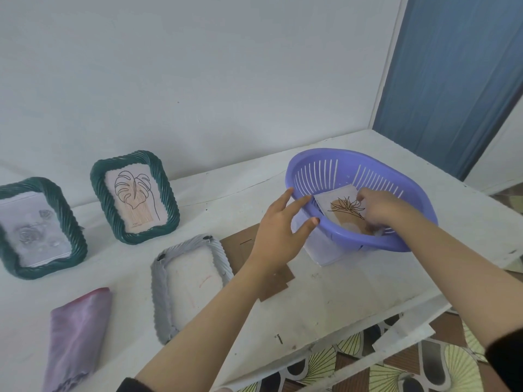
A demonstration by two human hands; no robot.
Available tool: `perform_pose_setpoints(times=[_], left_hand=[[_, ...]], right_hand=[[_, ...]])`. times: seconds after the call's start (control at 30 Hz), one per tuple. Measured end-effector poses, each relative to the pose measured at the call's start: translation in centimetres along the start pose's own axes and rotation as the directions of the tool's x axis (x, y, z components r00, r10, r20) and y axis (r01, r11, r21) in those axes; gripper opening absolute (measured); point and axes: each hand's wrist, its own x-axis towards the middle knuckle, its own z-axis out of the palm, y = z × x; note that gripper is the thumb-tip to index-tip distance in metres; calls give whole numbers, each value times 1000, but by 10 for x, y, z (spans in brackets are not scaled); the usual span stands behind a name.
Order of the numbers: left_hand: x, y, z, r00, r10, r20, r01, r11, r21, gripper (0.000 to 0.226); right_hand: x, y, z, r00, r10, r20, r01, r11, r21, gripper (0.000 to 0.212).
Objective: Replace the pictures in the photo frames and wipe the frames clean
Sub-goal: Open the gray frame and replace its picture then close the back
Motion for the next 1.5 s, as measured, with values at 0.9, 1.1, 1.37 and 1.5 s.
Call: perform_pose_setpoints(times=[0.9, 1.1, 1.37, 1.5], left_hand=[[-10, 36, -71, 908, -379, -177, 167, 718, -675, 35], [-40, 3, -104, 913, -357, -196, 137, 724, -677, 65], [-92, -47, -121, 841, -464, -280, 291, 823, -488, 34], [-112, -69, -120, 752, -535, -386, 407, 837, -367, 28]], right_hand=[[-101, -72, 32, 624, -430, -652, 741, 591, 319, 33], [-96, -92, 45, 719, -329, -612, 687, 471, 554, 19], [-100, -133, 82, 801, -461, -383, 559, 344, 755, 29], [-103, -152, 101, 805, -493, -331, 555, 427, 713, 24]])
